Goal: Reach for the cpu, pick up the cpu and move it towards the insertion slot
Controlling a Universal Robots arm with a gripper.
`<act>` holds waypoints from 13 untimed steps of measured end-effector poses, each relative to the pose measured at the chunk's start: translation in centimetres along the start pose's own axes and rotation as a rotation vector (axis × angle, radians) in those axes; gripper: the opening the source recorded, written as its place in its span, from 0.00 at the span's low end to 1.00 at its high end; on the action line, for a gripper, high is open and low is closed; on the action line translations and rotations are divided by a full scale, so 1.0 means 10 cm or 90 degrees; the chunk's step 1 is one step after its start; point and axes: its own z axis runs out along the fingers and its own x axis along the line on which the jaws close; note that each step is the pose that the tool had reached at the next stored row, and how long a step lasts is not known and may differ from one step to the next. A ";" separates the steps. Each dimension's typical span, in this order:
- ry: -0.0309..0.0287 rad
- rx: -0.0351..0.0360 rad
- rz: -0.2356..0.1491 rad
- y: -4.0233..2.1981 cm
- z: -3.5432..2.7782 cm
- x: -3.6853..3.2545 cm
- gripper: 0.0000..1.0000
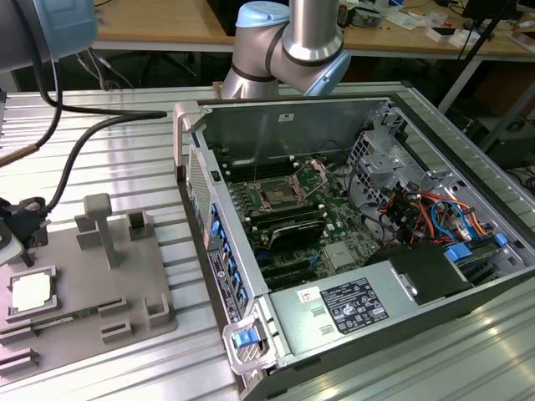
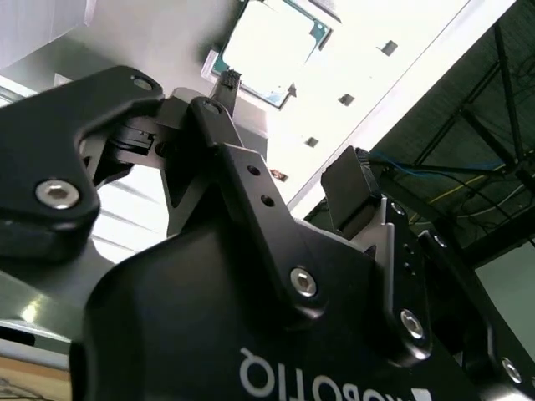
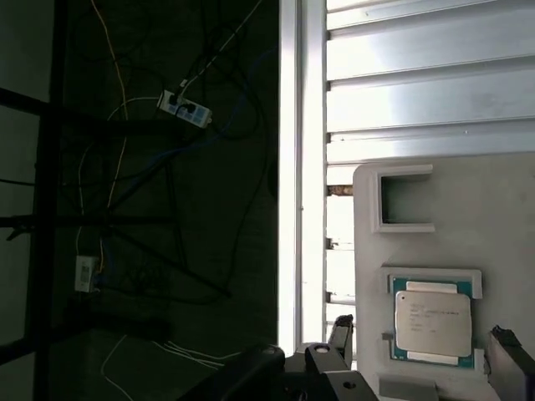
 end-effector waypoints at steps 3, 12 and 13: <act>0.0031 0.0000 0.000 -0.014 0.063 -0.035 0.68; 0.0098 -0.0002 0.000 -0.046 0.169 -0.073 0.68; 0.0098 -0.0002 0.000 -0.046 0.169 -0.073 0.68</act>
